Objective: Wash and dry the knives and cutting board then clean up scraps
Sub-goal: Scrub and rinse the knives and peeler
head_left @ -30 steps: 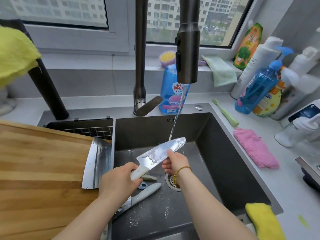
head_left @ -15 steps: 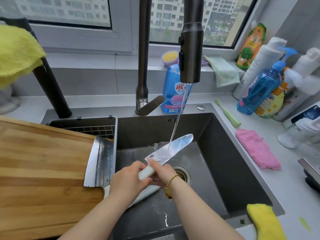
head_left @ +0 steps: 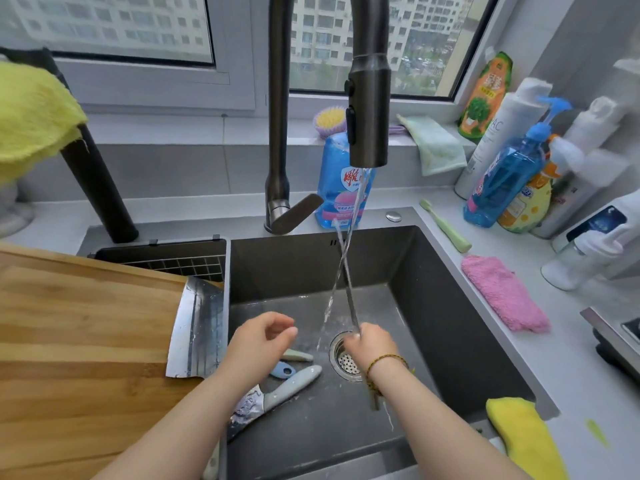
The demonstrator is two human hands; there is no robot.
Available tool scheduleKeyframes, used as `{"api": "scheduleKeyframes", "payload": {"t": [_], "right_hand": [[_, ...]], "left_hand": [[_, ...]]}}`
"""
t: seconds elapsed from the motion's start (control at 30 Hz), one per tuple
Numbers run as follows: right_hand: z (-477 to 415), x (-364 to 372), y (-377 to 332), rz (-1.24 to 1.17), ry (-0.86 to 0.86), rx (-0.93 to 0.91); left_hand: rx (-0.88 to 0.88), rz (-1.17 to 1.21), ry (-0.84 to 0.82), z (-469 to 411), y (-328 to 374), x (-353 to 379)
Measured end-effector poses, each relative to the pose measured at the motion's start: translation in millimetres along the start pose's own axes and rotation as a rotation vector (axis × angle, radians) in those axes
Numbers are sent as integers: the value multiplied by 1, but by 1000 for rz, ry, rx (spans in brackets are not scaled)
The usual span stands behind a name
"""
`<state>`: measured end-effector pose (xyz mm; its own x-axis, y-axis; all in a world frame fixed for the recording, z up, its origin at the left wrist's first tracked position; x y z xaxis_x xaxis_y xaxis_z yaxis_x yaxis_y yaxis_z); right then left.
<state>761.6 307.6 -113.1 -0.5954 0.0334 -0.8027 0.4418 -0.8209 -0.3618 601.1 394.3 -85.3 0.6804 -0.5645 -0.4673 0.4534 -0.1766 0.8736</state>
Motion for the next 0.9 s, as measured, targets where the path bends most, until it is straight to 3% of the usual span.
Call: {"api": "scheduleKeyframes", "payload": {"t": [0.17, 0.33, 0.6, 0.67, 0.73, 0.83, 0.9], "right_hand": [[7, -11, 0, 266, 116, -50], [14, -12, -8, 310, 151, -96], [16, -23, 3, 150, -13, -230], [14, -30, 3, 208, 35, -233], [12, -34, 3, 263, 64, -219], [7, -36, 4, 287, 64, -195], [5, -37, 4, 285, 69, -196]], "left_hand": [[-174, 381, -133, 1, 16, 35], [-357, 706, -39, -5, 17, 52], [-409, 724, -29, -17, 14, 57], [-423, 639, -23, -16, 9, 60], [-359, 379, 22, -16, 1, 56], [-69, -216, 64, -9, 7, 49], [294, -468, 93, -2, 27, 55]]}}
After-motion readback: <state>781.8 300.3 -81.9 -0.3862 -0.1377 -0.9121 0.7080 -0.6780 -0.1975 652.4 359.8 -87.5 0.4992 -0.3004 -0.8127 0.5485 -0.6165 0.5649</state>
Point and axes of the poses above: each hand's wrist, its own z-axis away from the middle knuckle, its own x-axis out of the palm, y = z × x, the point moved 6 cm from there along -z, towards the middle knuckle, and after that the axes turned 5 degrees about x, right-handed, at the moved point
